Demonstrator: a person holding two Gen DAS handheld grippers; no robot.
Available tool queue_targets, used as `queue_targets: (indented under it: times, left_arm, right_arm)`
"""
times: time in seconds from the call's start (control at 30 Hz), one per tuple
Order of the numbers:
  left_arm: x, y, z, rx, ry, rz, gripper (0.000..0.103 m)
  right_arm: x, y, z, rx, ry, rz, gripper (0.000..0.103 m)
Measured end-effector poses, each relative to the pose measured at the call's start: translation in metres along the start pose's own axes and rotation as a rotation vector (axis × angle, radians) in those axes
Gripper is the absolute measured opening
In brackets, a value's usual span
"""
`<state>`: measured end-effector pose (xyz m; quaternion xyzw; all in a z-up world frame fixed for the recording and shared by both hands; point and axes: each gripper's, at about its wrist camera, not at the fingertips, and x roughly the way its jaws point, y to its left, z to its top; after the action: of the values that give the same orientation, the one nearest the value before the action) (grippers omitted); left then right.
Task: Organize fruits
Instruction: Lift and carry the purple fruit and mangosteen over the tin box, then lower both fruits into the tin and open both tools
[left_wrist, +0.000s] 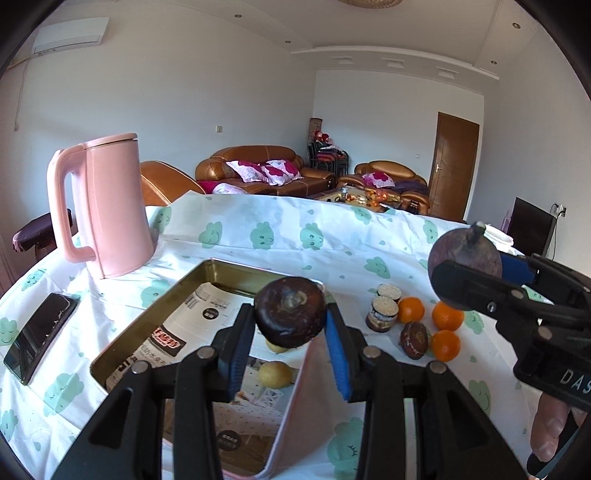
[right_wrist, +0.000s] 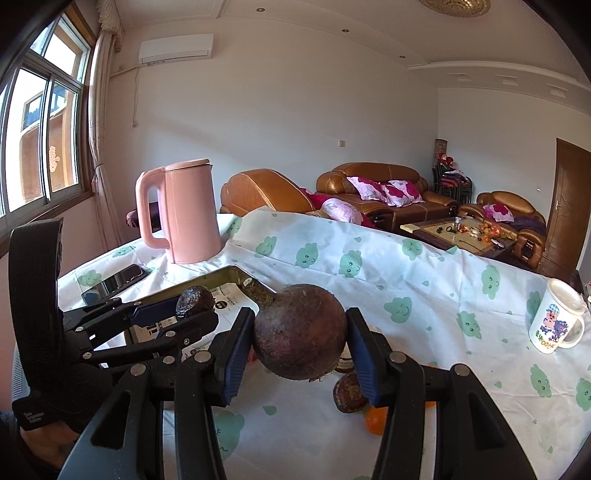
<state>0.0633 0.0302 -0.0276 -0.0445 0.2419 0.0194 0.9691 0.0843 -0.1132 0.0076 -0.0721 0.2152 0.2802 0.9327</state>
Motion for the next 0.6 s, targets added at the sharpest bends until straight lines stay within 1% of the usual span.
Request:
queue_targets:
  times: [0.27,0.6]
  left_arm:
    - [0.001,0.033,0.004,-0.027,0.009,0.076,0.040]
    - [0.014,0.071,0.000,-0.063,0.053,0.131,0.040]
  right_arm:
    - [0.022,0.029,0.019,-0.050,0.008,0.068,0.052]
    - [0.058,0.062,0.019,-0.063,0.050,0.141,0.052]
